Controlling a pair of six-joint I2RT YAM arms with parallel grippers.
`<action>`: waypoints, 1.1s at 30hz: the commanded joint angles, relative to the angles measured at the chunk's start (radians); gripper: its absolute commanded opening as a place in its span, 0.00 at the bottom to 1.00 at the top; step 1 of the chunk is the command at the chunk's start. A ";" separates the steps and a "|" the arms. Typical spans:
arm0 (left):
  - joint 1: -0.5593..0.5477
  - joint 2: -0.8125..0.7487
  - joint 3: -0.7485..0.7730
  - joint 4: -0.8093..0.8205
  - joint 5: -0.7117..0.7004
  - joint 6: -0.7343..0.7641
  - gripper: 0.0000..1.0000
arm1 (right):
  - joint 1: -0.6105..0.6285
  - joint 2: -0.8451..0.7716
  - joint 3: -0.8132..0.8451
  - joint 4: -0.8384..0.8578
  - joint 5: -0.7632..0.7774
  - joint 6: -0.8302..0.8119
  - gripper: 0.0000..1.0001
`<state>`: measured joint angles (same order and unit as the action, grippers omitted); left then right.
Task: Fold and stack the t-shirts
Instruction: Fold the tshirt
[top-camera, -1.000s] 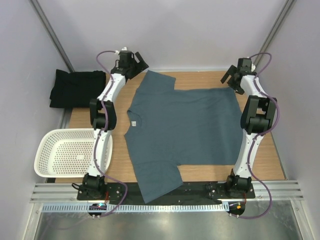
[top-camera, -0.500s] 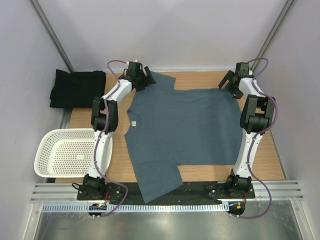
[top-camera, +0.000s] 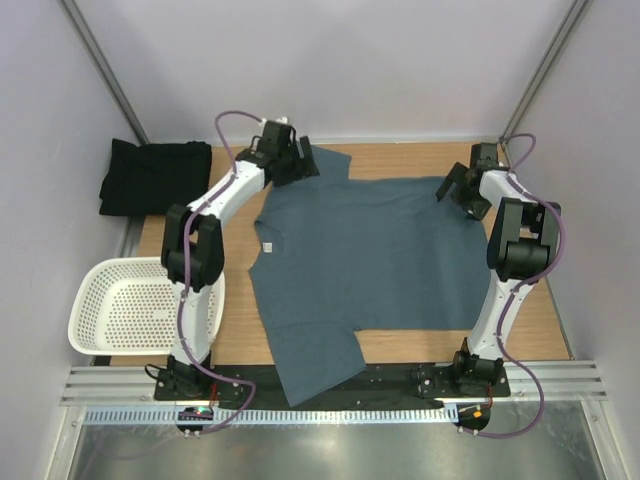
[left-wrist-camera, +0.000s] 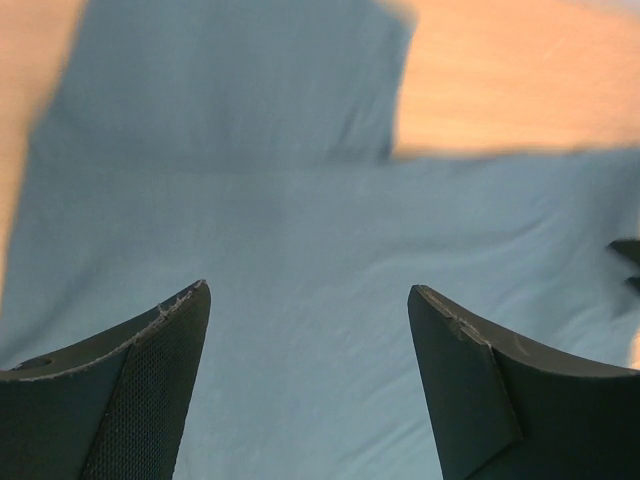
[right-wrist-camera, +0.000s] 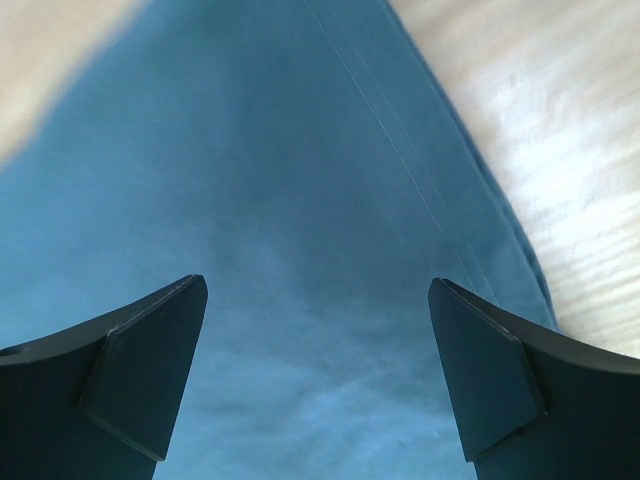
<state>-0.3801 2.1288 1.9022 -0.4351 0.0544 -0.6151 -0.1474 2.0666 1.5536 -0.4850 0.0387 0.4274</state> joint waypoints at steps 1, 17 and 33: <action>-0.032 0.003 -0.110 -0.088 -0.021 0.026 0.81 | 0.003 -0.039 -0.056 0.014 0.015 -0.001 1.00; -0.048 -0.095 -0.422 -0.134 -0.027 0.041 0.77 | 0.003 -0.184 -0.368 0.003 0.075 -0.007 1.00; -0.095 -0.086 -0.199 -0.326 -0.047 0.127 0.78 | 0.002 -0.154 -0.051 -0.112 0.041 -0.052 1.00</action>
<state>-0.4805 2.0144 1.5345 -0.7223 0.0334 -0.5365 -0.1440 1.9011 1.3251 -0.5636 0.1040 0.3946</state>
